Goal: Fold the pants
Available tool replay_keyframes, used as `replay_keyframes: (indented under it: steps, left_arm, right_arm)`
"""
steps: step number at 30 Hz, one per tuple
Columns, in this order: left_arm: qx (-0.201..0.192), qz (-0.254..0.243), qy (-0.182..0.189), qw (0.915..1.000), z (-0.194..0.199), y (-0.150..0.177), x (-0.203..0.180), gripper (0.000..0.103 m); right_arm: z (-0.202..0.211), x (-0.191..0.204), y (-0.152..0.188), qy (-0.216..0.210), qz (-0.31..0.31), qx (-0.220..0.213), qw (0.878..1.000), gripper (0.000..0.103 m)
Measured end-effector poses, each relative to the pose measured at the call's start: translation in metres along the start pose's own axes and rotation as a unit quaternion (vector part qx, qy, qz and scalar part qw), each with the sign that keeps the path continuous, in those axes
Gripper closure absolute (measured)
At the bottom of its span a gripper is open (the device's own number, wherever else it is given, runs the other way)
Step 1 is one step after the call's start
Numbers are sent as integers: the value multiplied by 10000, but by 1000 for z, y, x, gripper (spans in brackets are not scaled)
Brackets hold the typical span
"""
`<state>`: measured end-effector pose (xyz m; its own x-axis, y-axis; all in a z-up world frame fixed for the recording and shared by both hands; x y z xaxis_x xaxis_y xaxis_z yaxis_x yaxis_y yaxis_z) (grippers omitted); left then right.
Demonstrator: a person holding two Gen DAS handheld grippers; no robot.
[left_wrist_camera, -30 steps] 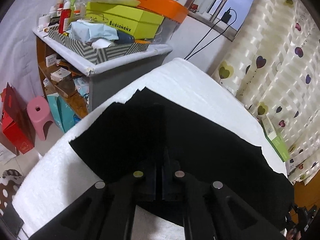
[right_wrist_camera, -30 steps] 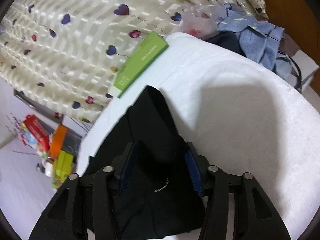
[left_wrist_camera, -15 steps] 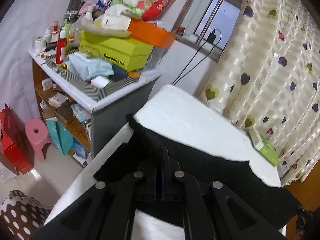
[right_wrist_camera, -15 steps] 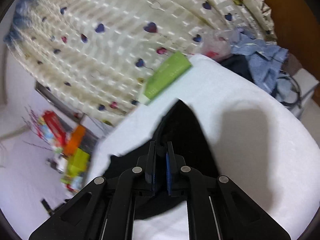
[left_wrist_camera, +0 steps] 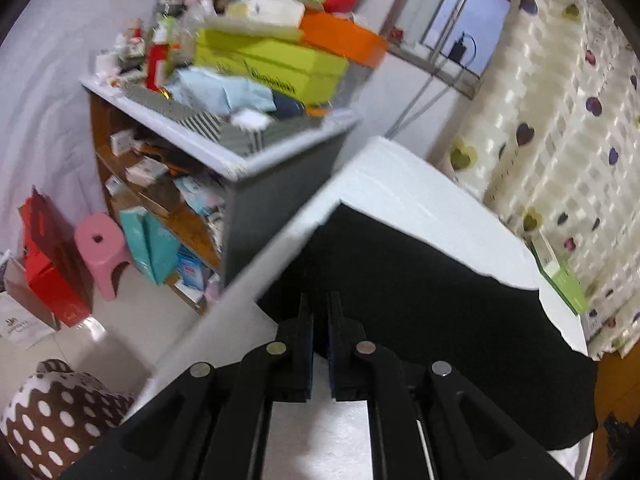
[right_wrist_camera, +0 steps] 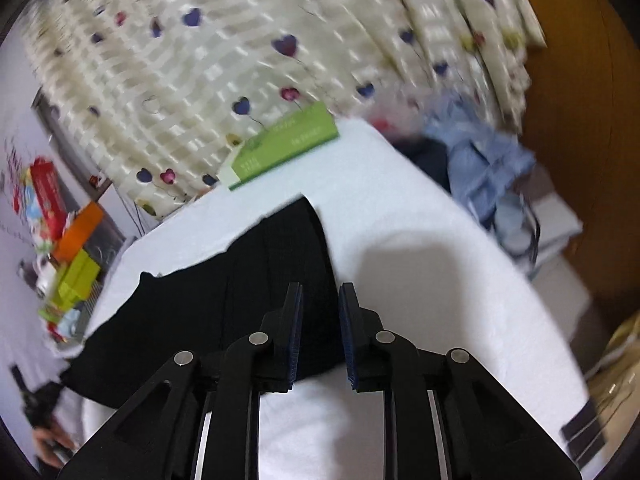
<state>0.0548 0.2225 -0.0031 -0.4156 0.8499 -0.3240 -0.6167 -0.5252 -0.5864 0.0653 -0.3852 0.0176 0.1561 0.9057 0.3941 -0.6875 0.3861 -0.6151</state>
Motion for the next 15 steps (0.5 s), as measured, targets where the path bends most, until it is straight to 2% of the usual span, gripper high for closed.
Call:
replay_keyframes:
  steps: [2, 4, 6, 8, 10, 11, 14, 15]
  left_arm:
    - [-168, -87, -115, 9998, 8, -8, -8, 94]
    - [-258, -252, 0, 9993, 10, -16, -24, 94]
    - [-216, -495, 107, 9985, 5, -22, -44, 94]
    - [-71, -756, 239, 9968, -10, -27, -62, 94]
    - [46, -806, 184, 9966, -27, -29, -66, 94]
    - [195, -789, 210, 9965, -38, -28, -64, 94]
    - [765, -599, -18, 9953, -73, -19, -42, 95]
    - [558, -647, 111, 9963, -70, -19, -38, 95]
  right_arm:
    - [-4, 15, -5, -109, 337, -42, 9994, 83]
    - [-20, 39, -9, -169, 781, 83, 9968, 82]
    - [-44, 60, -13, -239, 1156, 259, 9927, 73]
    - [-63, 69, -15, -312, 1286, 440, 9902, 70]
    - [-86, 73, -16, -335, 1374, 642, 9879, 70]
    - [-98, 72, -16, -289, 1379, 742, 9872, 70]
    - [-114, 62, -14, -105, 1313, 956, 9867, 70]
    - [-115, 58, -13, -221, 1277, 936, 9871, 70]
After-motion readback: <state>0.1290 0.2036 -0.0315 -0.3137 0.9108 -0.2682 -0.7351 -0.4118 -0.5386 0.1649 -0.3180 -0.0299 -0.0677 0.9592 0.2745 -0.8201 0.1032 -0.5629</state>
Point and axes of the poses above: each gripper's, at about its wrist camera, not at the fingertips, and z roughly against the way its jaws point, x to its left, y to its underside, the point moved 4 cm from there along -z, roughly the way its jaws point, and after that the axes turned 7 degrees about x, right-handed, at the moved point
